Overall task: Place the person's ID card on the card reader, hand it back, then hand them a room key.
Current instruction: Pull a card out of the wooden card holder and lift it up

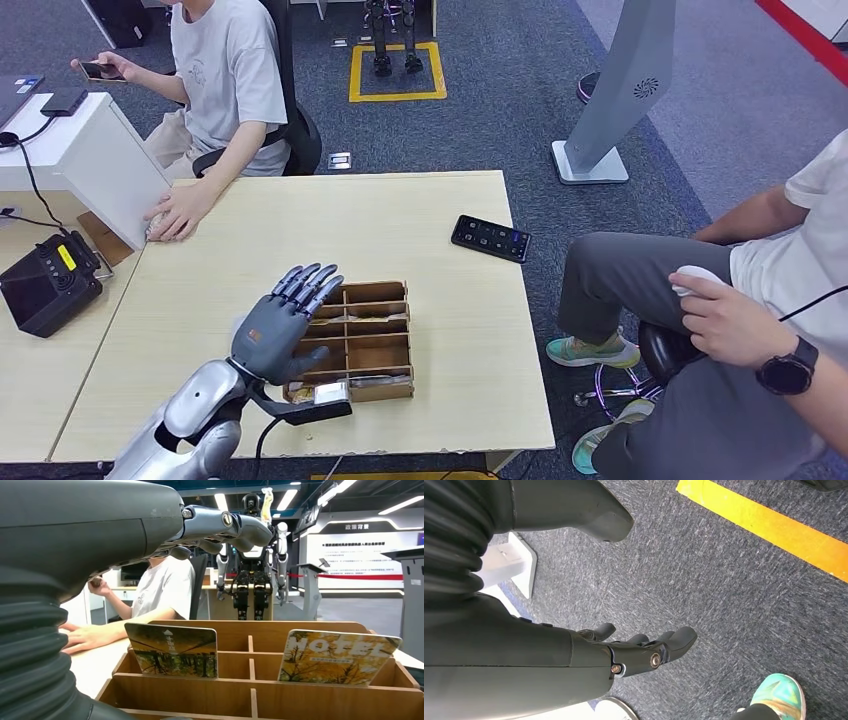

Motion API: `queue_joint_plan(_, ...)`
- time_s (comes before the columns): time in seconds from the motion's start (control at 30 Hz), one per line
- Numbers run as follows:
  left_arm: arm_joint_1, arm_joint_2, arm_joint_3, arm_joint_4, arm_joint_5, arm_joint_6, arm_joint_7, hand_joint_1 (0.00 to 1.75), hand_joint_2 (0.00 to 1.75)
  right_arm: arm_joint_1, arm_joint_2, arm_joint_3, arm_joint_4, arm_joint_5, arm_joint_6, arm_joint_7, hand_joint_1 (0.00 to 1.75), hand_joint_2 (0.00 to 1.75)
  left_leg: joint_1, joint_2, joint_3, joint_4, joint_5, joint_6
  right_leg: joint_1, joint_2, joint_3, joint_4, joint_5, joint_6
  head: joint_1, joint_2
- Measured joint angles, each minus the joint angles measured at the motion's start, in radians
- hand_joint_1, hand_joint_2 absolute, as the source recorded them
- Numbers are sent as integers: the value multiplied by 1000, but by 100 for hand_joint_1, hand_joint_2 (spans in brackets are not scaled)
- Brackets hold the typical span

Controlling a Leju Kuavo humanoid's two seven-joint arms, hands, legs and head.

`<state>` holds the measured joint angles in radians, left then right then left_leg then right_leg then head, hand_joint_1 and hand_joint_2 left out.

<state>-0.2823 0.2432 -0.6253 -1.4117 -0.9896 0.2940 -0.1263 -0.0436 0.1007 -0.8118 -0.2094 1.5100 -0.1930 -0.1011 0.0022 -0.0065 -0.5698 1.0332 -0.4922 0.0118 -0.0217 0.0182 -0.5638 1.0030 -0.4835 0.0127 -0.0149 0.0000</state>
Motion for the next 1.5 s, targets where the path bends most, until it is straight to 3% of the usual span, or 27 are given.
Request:
queue_joint_plan(0.53,1,-4,56,16,-24,13,20,0,175,0,3,0,0,1,-1,-14,0,175,0,0,0,0,0,0,0,0,0,0,0,0,0,0)
queue_joint_plan(1.3,4,-6,64,24,21,-22,-6,2,175,0,3,0,0,2,0,-13,0,175,0,0,0,0,0,0,0,0,0,0,0,0,0,0)
queue_joint_plan(1.43,6,-5,64,24,23,-36,-9,168,175,0,4,0,0,2,0,-14,0,175,0,0,0,0,0,0,0,0,0,0,0,0,0,0)
queue_joint_plan(1.5,6,-5,64,24,26,-48,-9,175,175,0,5,-1,0,2,2,-17,0,175,0,0,0,0,0,0,0,0,0,0,0,0,0,0)
